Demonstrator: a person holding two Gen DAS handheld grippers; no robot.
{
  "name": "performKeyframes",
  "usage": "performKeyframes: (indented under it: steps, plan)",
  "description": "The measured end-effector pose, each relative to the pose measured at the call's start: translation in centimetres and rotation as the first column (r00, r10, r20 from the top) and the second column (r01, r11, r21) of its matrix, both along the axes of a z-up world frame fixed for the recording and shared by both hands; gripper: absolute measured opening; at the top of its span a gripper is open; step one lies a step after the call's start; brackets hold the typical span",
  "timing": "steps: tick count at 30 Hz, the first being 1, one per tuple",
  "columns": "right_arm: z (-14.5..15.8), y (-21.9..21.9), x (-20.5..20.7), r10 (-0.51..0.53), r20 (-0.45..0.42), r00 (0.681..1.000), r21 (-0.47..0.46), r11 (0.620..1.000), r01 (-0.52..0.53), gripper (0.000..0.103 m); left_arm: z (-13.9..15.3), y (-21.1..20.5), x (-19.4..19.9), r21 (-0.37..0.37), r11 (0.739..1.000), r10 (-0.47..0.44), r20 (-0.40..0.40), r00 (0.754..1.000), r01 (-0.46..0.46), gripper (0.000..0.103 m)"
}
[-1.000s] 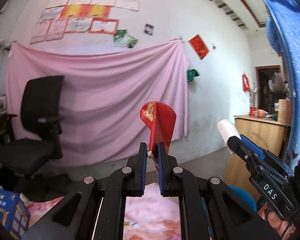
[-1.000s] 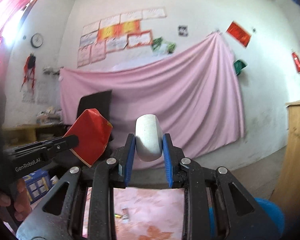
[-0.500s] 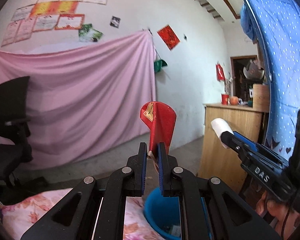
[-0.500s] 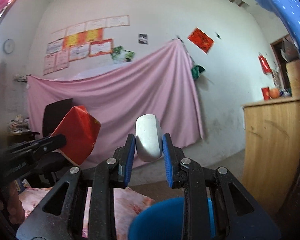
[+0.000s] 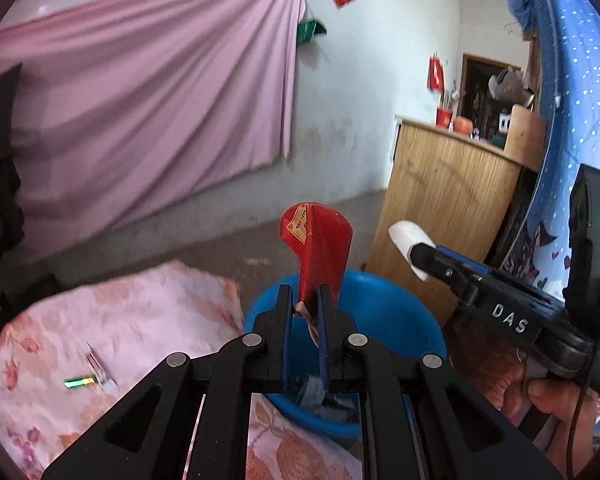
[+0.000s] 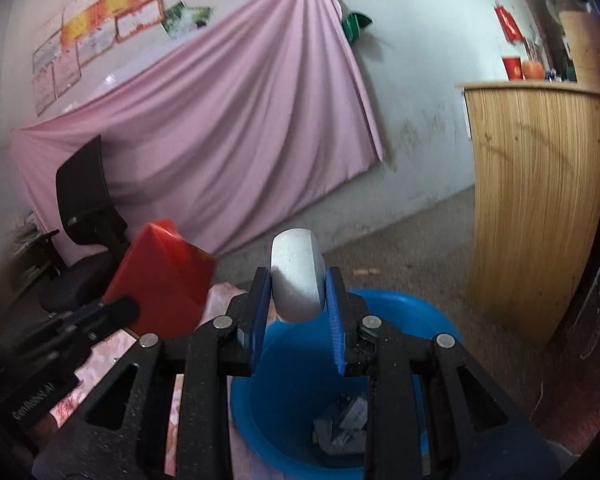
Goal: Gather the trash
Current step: 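Lower both tools into the blue basin and open them to drop the items, then move both tools back over the bed toward the battery and tube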
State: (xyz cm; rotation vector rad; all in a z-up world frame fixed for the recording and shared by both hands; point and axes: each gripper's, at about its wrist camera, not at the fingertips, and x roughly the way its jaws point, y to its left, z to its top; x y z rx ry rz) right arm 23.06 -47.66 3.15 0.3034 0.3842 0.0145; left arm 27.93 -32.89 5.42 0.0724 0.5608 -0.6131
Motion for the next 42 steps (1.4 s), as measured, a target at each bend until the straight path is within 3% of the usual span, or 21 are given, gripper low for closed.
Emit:
performKeyframes:
  steps: [6, 18, 26, 31, 39, 42]
  plan:
    - [-1.4, -0.7, 1.1, 0.008, -0.091, 0.996, 0.023, 1.000, -0.006, 0.056, -1.5, -0.4, 1.8, 0.014, 1.000, -0.006, -0.116, 0.993, 0.007, 0.009]
    - [-4.6, -1.6, 3.3, 0.031, -0.271, 0.962, 0.016, 0.999, -0.028, 0.056, -5.2, -1.8, 4.1, 0.079, 0.996, -0.022, -0.250, 0.968, 0.043, 0.010]
    - [-6.3, -1.7, 4.4, 0.050, -0.339, 0.939, 0.022, 0.999, -0.045, 0.057, -6.1, -1.4, 5.3, 0.101, 0.994, -0.001, -0.317, 0.948, 0.034, 0.017]
    - [-6.3, -1.9, 4.4, 0.044, -0.342, 0.939, 0.026, 0.999, -0.037, 0.058, -5.7, -0.2, 5.3, 0.083, 0.997, 0.019, -0.305, 0.952, 0.007, 0.030]
    - [-5.7, -1.9, 4.2, 0.025, -0.321, 0.947, 0.016, 1.000, -0.021, 0.058, -4.5, 2.7, 4.5, 0.059, 0.994, 0.099, -0.219, 0.971, -0.088, 0.031]
    - [-5.2, -1.5, 4.1, 0.014, -0.300, 0.954, -0.006, 1.000, -0.017, 0.063, -3.6, 4.2, 3.9, 0.042, 0.990, 0.141, -0.169, 0.975, -0.136, 0.036]
